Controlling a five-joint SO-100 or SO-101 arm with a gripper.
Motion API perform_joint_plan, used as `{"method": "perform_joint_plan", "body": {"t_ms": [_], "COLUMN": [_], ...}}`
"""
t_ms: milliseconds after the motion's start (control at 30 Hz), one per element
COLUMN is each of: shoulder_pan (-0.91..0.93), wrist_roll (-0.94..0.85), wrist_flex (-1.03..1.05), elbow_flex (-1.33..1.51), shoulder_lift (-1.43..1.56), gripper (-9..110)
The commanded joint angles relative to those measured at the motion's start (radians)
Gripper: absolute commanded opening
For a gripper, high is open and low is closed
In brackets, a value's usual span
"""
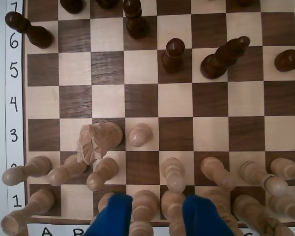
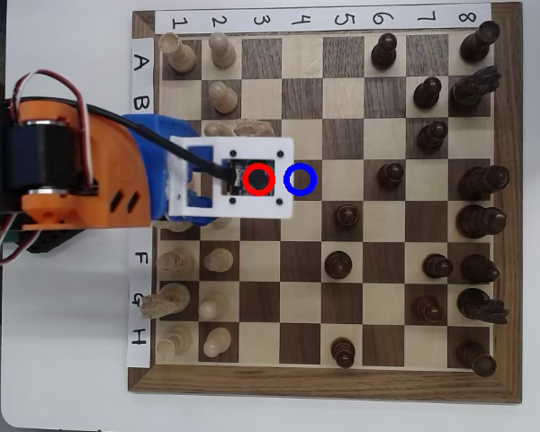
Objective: Move the piece to destination
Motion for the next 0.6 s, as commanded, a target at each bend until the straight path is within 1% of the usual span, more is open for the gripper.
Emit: {"method": "perform_joint_plan", "body": {"t_ms": [0,333,567], "shoulder_pan": [-0.018,0.046,0.025], "wrist_roll": [0.393,0.321,0.347], "wrist_flex": [-0.087,-0.192,-0.276], "elbow_flex": [0.046,0.193,0.224], "shoulder_lift": [-0.006,-0.051,-0.054], "gripper": [20,20,22]}}
